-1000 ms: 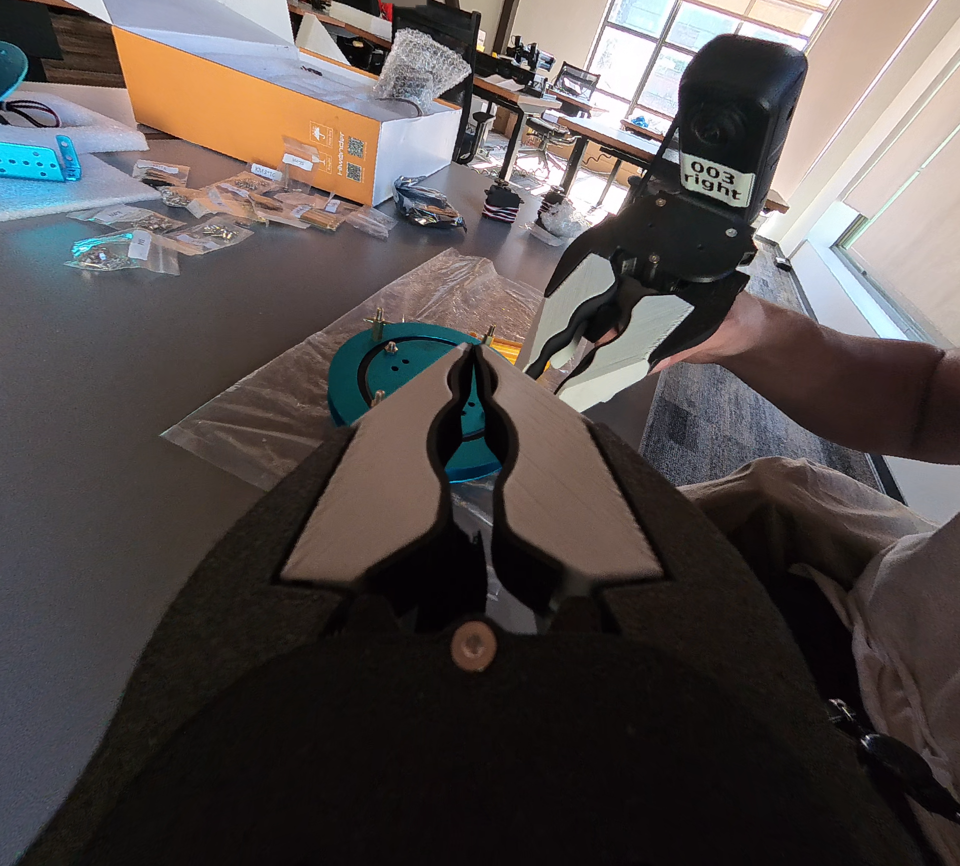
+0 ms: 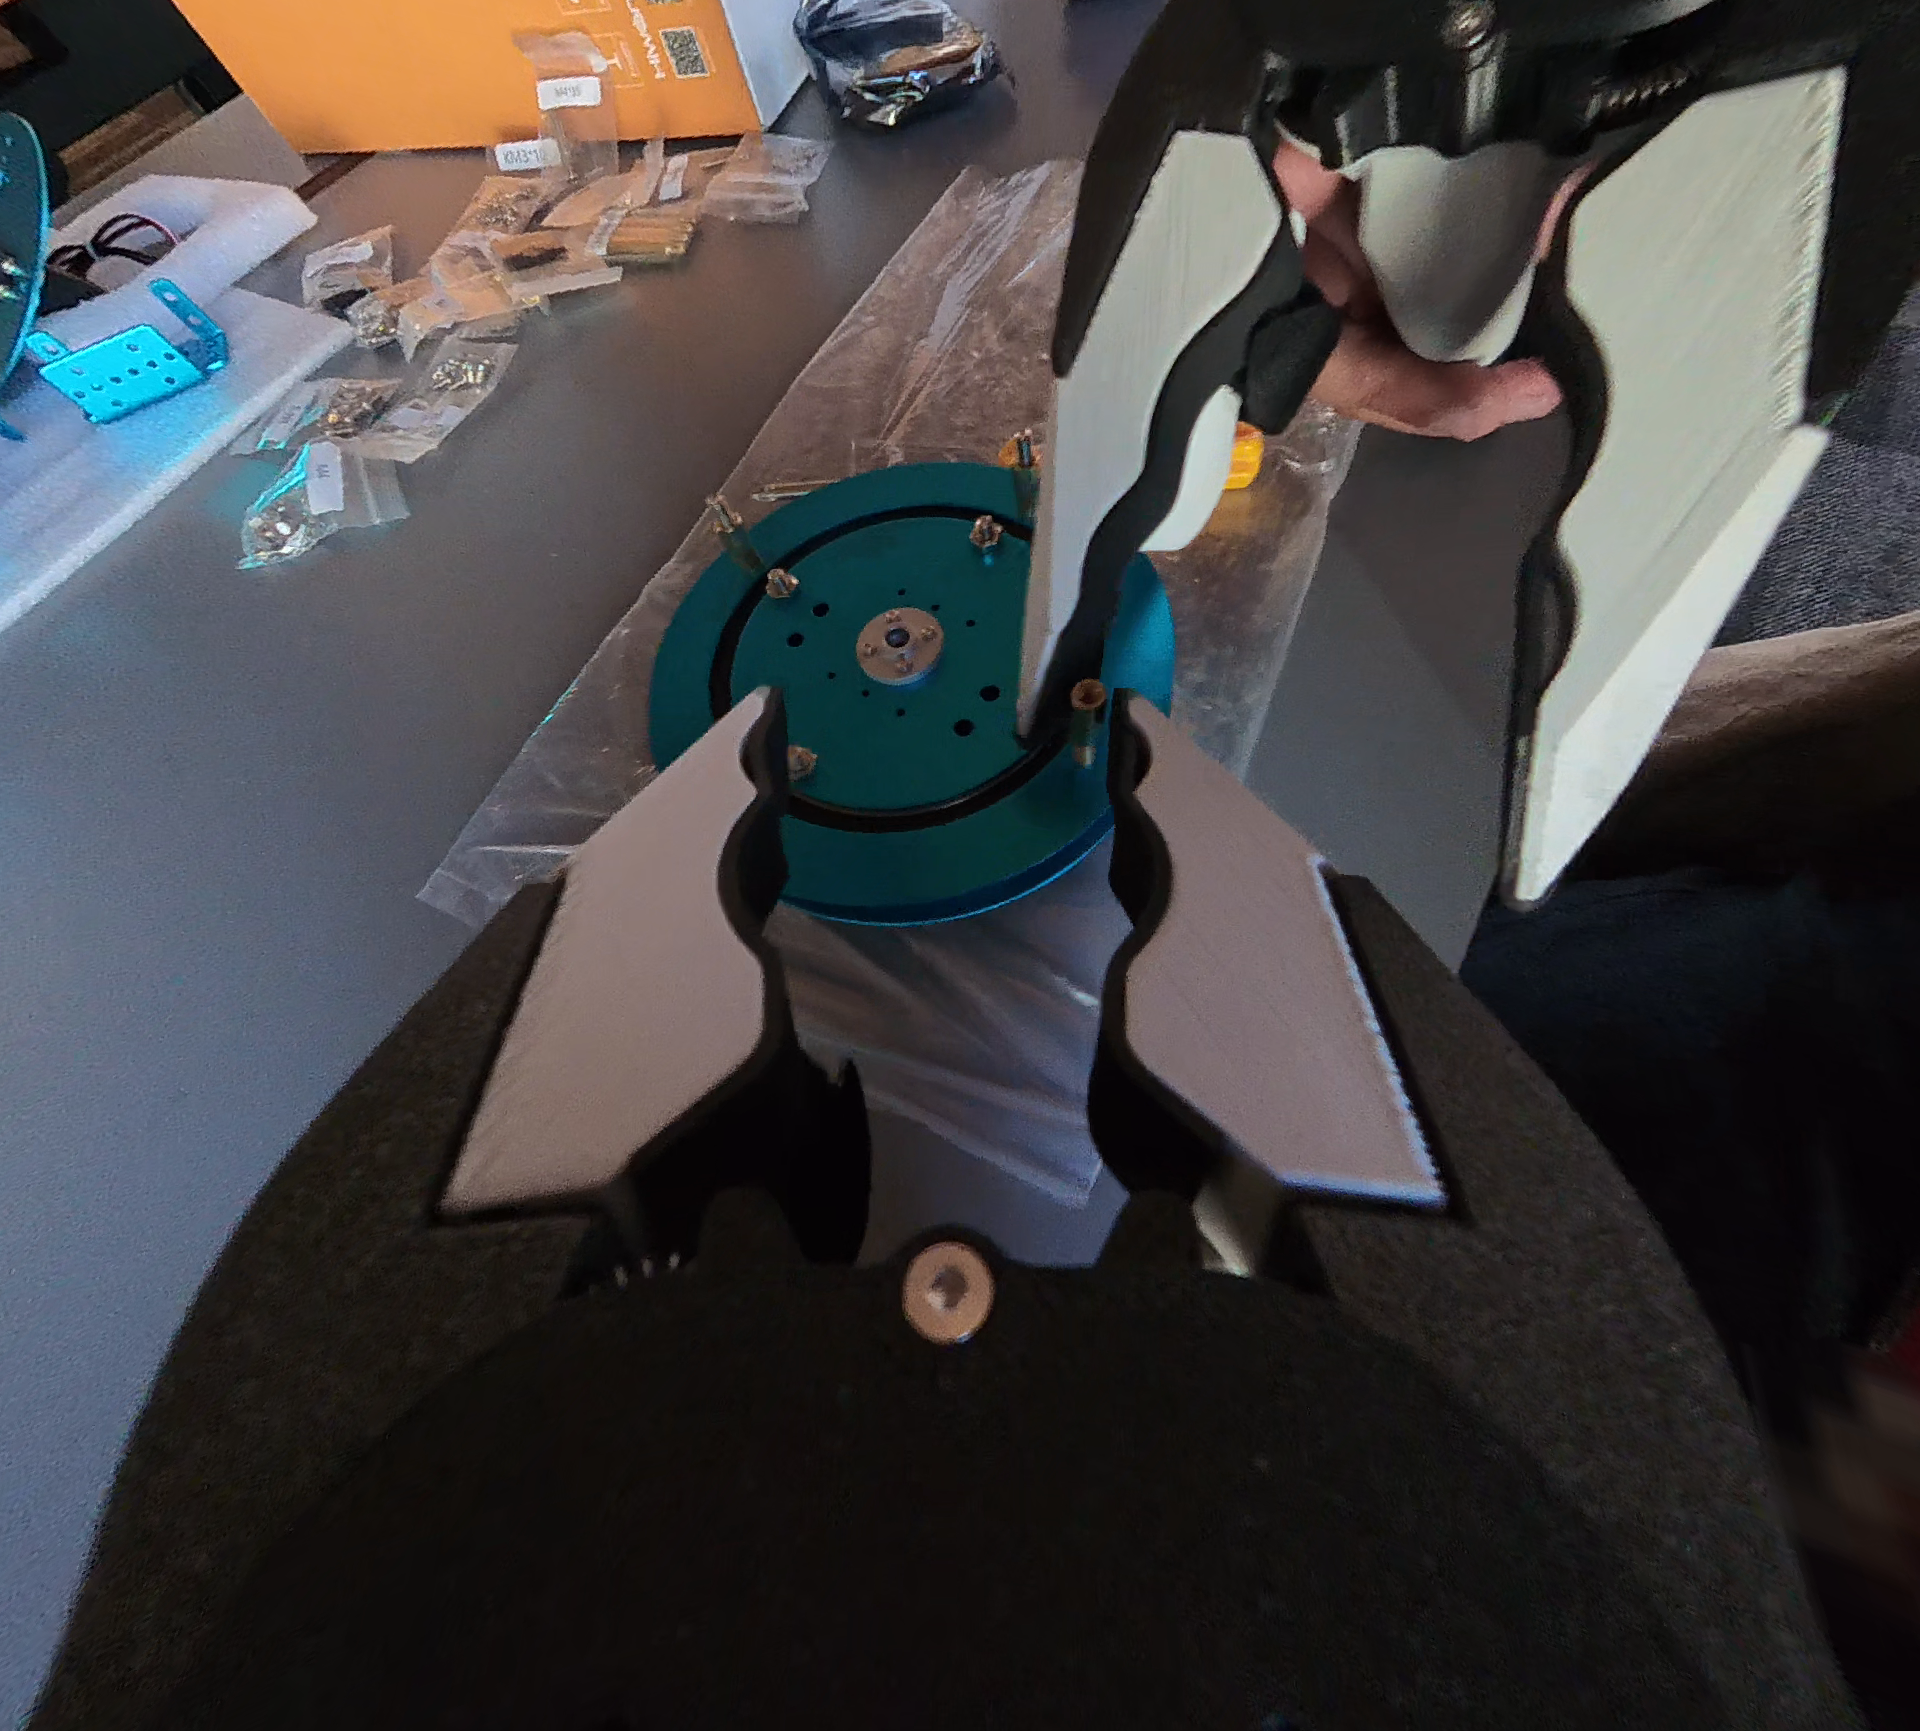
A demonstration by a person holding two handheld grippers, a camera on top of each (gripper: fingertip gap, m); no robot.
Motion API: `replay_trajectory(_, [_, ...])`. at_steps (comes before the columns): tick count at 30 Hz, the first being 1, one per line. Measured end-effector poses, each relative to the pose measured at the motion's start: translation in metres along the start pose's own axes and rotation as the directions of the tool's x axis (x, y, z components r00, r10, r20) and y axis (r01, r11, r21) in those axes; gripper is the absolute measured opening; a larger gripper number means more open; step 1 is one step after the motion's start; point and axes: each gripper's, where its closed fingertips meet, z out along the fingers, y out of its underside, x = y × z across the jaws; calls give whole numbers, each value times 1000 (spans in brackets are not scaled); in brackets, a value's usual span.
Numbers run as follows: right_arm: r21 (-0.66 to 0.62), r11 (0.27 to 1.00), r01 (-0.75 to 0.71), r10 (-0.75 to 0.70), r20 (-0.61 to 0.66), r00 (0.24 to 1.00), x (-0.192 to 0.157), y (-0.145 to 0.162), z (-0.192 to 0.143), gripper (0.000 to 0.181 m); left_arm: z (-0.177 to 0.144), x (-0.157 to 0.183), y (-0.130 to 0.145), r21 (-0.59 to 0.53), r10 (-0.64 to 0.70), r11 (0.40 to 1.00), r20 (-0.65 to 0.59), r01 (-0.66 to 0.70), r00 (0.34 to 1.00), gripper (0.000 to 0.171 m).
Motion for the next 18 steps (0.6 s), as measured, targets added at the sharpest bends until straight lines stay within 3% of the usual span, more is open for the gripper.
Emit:
replay_trajectory(10, [14, 1000, -14, 14, -16, 1000, 2, -1, -4, 73, -8, 2, 1, 20, 5, 1000, -26, -4, 1000, 60])
replay_trajectory(18, [-4, 999, -32, 32, -50, 998, 2, 6, -9, 73, -11, -10, 9, -11, 7, 1000, 24, -7, 1000, 59])
